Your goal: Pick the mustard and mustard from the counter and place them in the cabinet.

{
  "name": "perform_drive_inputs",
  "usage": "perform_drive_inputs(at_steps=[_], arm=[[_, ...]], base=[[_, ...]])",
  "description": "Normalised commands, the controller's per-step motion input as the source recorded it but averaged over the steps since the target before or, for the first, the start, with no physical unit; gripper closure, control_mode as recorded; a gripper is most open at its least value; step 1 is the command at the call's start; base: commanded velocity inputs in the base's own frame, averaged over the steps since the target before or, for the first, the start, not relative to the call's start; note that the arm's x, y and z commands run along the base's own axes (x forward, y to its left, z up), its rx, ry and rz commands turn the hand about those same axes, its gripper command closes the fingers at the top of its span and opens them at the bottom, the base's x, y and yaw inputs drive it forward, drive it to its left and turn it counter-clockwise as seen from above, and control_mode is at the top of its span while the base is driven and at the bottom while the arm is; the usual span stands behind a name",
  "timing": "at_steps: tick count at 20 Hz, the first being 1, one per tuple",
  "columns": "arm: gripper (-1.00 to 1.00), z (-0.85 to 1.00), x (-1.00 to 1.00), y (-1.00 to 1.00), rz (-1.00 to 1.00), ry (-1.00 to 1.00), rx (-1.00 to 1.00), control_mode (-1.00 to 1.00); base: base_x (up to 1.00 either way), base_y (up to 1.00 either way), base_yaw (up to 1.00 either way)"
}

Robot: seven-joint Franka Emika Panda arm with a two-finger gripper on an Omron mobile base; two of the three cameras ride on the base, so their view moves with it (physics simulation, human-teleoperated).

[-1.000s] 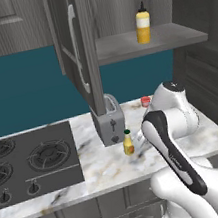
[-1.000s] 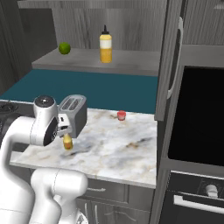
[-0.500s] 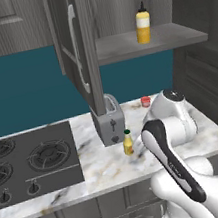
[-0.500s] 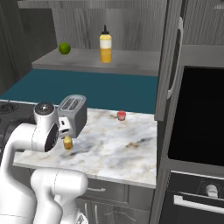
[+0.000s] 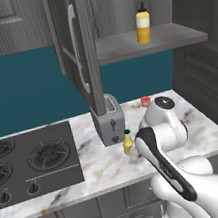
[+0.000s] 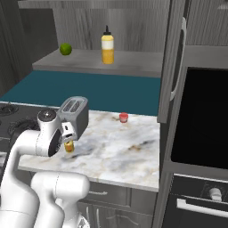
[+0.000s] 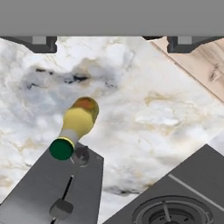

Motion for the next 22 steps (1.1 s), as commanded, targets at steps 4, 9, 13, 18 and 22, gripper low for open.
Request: perform_drive_inputs(at_steps=[4,9,13,18,22], arm=[[-1.00,-0.17,0.31,0.00,0.00,0.00,0.00,-1.00],[-1.00,-0.17,0.35,0.00,0.00,0.00,0.00,-1.00],[-1.00,-0.10,0.29,0.00,0.00,0.00,0.00,-1.00],[-1.00,-0.10,0.19,0.02,0.00,0.00,0.00,-1.00],[-1.00,-0.17,0.13,0.01,0.00,-0.02,0.00,-1.00]], base=[[0.00,0.00,0.00],[0.00,0.00,0.00],[0.00,0.00,0.00],[0.00,0.00,0.00],[0.00,0.00,0.00]])
